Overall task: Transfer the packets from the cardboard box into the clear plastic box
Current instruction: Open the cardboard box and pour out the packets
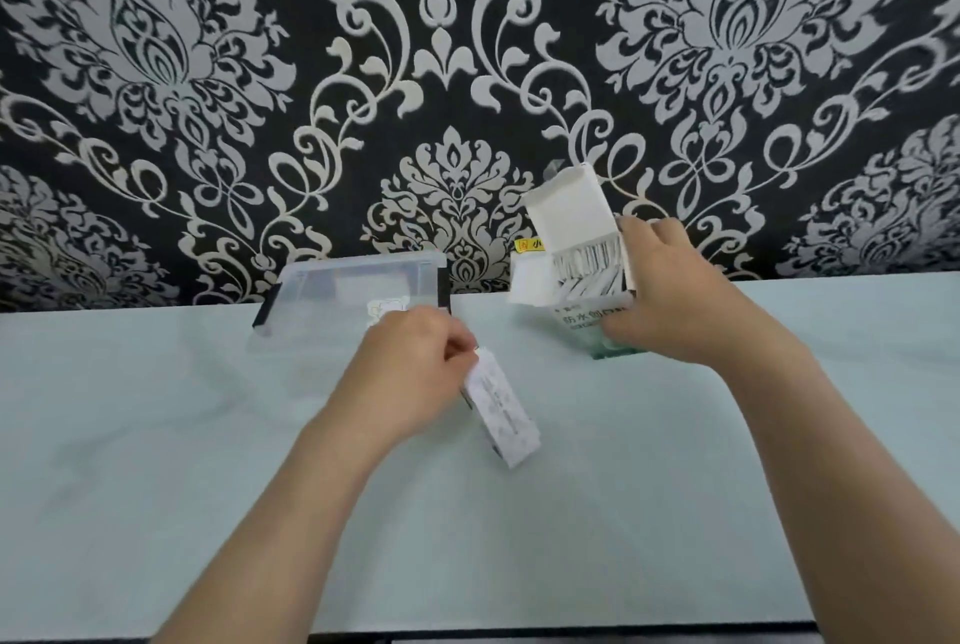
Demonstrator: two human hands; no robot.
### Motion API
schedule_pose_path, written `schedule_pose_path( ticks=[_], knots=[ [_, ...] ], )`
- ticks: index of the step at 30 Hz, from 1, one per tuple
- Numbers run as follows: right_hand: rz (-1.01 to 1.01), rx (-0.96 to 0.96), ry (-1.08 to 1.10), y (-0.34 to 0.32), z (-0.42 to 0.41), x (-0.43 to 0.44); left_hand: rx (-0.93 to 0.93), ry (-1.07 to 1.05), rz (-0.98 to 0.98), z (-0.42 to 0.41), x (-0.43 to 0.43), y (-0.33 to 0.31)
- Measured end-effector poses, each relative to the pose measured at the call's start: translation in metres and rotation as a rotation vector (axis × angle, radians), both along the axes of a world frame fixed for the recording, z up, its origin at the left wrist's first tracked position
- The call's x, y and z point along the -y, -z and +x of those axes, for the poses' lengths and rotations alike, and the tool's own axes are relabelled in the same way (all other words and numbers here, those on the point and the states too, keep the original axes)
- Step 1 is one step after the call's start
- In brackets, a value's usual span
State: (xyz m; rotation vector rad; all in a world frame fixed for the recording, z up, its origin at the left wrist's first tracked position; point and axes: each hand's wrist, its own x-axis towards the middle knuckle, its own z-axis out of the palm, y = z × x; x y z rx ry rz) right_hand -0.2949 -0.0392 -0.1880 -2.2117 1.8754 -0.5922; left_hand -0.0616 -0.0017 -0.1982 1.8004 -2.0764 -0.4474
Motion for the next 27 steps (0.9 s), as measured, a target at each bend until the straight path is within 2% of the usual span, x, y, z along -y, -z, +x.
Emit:
schedule_pose_path(
  ticks=[1,3,5,7,9,13,16,19,23,27],
  knots=[
    [0.012,0.052,-0.030,0.000,0.001,-0.001,0.163,0.009,-0.057,-0.006,-0.002,0.003],
    [0.019,0.102,-0.079,0.001,0.004,-0.004,0.336,-0.009,-0.183,-0.011,-0.004,0.006],
    [-0.012,0.115,-0.107,0.002,0.007,-0.007,0.338,0.003,-0.367,-0.015,-0.004,0.006],
    [-0.082,0.130,-0.125,0.005,0.009,-0.008,0.130,0.041,-0.540,-0.022,-0.003,0.004],
    [-0.181,0.154,-0.154,0.008,0.011,-0.009,-0.050,0.037,-0.508,-0.033,0.005,0.001],
    [-0.367,0.099,-0.192,0.017,0.015,-0.012,0.036,-0.016,-0.375,-0.048,0.022,-0.005],
    [-0.374,0.099,-0.191,0.022,0.015,-0.010,-0.077,-0.012,-0.240,-0.046,0.026,-0.007],
    [-0.382,0.093,-0.209,0.026,0.016,-0.010,-0.093,-0.011,-0.118,-0.043,0.027,-0.009],
    [-0.366,0.085,-0.200,0.031,0.018,-0.012,-0.052,-0.068,-0.176,-0.046,0.029,-0.001],
    [-0.277,0.164,-0.149,0.030,0.016,-0.013,-0.115,-0.086,-0.324,-0.047,0.028,0.005]
  ],
)
